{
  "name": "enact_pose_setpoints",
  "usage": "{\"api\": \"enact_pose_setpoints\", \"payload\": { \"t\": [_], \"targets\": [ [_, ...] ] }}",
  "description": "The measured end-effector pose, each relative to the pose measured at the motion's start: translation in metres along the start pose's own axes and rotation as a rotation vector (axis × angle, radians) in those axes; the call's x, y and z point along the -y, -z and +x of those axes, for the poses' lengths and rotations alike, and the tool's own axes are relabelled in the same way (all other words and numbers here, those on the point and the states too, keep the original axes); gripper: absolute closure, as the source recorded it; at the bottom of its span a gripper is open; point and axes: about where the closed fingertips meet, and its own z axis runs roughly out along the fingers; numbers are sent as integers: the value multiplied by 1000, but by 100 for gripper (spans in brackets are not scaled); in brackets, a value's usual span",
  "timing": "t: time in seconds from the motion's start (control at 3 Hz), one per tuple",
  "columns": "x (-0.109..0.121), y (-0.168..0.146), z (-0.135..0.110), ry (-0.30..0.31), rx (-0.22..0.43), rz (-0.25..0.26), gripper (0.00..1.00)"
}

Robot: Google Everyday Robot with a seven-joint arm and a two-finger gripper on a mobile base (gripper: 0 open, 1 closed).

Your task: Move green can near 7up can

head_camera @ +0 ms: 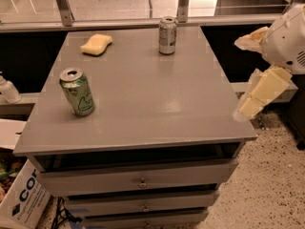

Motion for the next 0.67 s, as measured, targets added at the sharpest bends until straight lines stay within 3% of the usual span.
{"api": "enact_pose_setpoints", "payload": {
  "t": [0.67],
  "targets": [
    [5, -56, -32, -11, 274, -103, 0]
  ]
}}
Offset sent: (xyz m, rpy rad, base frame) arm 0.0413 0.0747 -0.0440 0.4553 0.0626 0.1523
